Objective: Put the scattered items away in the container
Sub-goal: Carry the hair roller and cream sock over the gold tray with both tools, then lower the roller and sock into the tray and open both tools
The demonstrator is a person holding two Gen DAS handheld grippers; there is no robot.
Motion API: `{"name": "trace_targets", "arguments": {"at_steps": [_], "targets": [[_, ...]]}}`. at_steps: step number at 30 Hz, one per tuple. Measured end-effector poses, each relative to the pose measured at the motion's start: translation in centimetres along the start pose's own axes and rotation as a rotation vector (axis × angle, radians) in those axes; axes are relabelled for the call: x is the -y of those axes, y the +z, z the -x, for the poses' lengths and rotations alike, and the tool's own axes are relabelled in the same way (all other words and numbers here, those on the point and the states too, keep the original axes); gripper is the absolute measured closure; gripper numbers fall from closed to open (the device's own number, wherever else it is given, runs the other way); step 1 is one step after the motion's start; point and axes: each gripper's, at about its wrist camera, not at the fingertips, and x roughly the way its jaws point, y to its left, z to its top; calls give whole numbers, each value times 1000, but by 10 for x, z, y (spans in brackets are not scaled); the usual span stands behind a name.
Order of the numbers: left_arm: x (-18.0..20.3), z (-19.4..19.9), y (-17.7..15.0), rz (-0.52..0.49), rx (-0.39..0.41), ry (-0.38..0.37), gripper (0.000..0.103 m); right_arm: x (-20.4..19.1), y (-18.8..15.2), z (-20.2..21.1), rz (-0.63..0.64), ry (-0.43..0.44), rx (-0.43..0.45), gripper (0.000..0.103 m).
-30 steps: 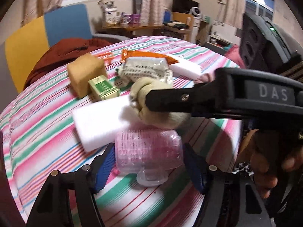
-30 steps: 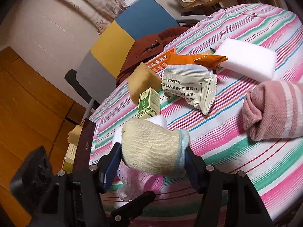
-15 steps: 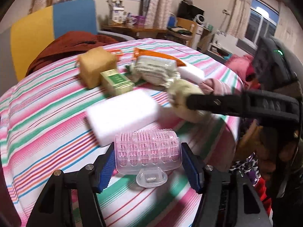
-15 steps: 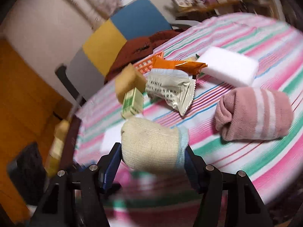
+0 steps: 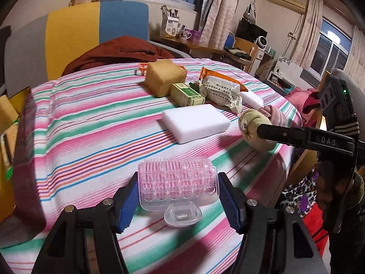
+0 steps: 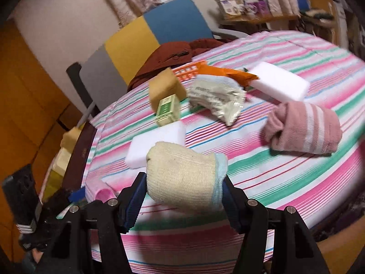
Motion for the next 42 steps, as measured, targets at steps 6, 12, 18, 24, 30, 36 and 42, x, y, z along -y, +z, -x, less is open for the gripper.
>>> {"name": "trace_targets", "arguments": {"at_steps": [6,12,18,24,30,36,42], "targets": [[-7,30,-4,11,73,-2,37,-41,-3,-7,106,31,-4,40],[-34,72,-6,59,158,65,37,-97,-1,-26,217,104,-30,40],[-94,116,-19,170,227,188,37,-176,-2,-48,365,229,-55,40],[-165,150,-37,271,242,359,37,-258,-13,-69,554,329,-74,40],[-223,165,-49,306,181,477,37,-333,-16,-108,763,363,-149,40],[-261,153,-53,340,80,480,37,-388,-26,-159,972,306,-271,40],[-280,143,-50,354,26,468,37,-422,-33,-217,1135,147,-374,40]]}}
